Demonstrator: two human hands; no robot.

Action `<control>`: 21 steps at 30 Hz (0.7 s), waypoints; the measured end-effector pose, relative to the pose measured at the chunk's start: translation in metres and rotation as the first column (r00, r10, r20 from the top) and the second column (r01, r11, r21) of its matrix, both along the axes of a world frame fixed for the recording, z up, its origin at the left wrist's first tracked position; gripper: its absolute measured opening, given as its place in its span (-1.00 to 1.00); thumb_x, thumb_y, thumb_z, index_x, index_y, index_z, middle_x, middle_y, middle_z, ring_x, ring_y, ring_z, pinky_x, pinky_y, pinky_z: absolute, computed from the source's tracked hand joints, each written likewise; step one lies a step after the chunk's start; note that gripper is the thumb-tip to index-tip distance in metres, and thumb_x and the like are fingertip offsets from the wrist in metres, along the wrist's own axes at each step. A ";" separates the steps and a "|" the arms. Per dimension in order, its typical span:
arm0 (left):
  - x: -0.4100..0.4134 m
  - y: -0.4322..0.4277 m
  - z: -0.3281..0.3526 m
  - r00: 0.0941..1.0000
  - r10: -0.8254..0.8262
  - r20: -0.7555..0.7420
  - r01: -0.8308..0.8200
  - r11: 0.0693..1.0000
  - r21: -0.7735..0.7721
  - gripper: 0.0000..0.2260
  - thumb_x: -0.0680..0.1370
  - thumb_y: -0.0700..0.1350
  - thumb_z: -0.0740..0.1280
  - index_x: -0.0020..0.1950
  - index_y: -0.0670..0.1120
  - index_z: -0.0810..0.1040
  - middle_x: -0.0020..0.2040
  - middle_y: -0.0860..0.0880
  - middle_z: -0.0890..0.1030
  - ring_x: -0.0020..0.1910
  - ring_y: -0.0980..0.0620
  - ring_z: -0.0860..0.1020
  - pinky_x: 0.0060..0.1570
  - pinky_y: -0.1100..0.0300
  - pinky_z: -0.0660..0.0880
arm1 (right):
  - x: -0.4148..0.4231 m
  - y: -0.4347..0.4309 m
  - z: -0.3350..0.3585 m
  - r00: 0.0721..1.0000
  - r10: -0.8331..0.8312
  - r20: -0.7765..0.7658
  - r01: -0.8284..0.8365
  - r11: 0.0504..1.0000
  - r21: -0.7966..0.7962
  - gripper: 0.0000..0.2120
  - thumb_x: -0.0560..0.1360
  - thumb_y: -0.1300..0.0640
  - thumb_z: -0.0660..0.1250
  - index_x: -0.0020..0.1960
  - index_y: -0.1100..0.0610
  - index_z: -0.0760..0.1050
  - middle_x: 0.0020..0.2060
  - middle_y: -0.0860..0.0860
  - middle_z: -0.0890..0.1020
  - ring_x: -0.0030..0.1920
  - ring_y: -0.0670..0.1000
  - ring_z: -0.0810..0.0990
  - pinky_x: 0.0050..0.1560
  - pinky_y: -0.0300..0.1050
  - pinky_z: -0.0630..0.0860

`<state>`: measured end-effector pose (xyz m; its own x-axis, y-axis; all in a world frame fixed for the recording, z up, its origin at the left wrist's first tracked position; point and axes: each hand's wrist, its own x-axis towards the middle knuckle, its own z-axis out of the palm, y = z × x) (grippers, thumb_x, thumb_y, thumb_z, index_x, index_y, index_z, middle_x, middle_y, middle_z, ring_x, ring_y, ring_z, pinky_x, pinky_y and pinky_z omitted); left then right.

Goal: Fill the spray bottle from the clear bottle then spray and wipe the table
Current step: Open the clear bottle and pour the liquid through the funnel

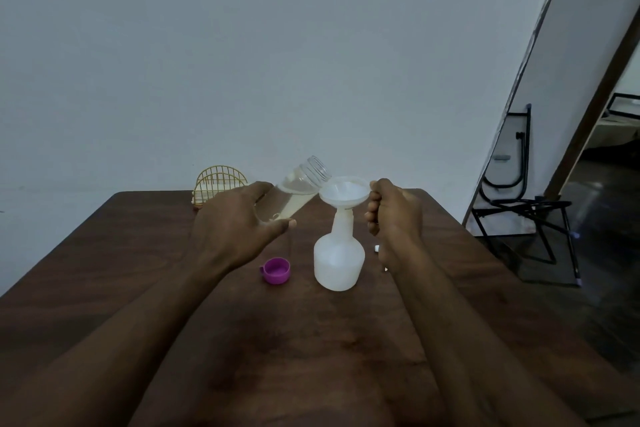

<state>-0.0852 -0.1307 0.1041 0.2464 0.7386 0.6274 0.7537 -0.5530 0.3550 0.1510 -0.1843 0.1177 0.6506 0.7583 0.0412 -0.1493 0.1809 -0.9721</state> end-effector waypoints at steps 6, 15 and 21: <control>0.002 0.007 0.008 0.998 -0.010 -0.062 0.011 1.000 0.022 -0.43 0.37 0.36 0.45 0.29 0.12 0.60 0.05 0.08 0.72 -0.07 0.02 0.65 -0.31 0.19 0.36 | -0.001 0.000 0.002 0.999 -0.010 -0.041 0.008 0.999 -0.042 -0.79 0.47 0.12 0.37 -0.33 0.12 0.53 -0.50 -0.03 0.52 -0.53 -0.06 0.42 -0.51 -0.23 0.37; 0.005 0.013 0.010 0.997 0.003 -0.080 -0.001 1.000 0.022 -0.39 0.38 0.31 0.51 0.38 0.12 0.58 0.10 0.02 0.72 0.02 -0.05 0.66 -0.24 0.15 0.37 | 0.005 -0.005 -0.001 0.994 0.081 -0.076 -0.089 0.989 -0.119 -0.82 0.46 0.08 0.35 -0.31 0.08 0.52 -0.46 -0.03 0.54 -0.50 -0.04 0.47 -0.47 -0.21 0.39; 0.005 0.016 0.018 0.994 0.013 -0.106 -0.011 1.000 0.017 -0.35 0.38 0.29 0.53 0.43 0.13 0.55 0.19 0.00 0.70 0.14 -0.07 0.63 -0.07 0.08 0.52 | 0.008 -0.004 0.006 0.994 0.108 -0.031 -0.111 0.986 -0.126 -0.82 0.46 0.10 0.32 -0.31 0.08 0.48 -0.49 -0.04 0.52 -0.52 -0.05 0.45 -0.50 -0.23 0.37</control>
<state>-0.0801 -0.1144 0.1221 0.3034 0.7318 0.6102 0.7932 -0.5489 0.2639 0.1586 -0.1882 0.1232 0.5629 0.8231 -0.0746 -0.1848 0.0374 -0.9821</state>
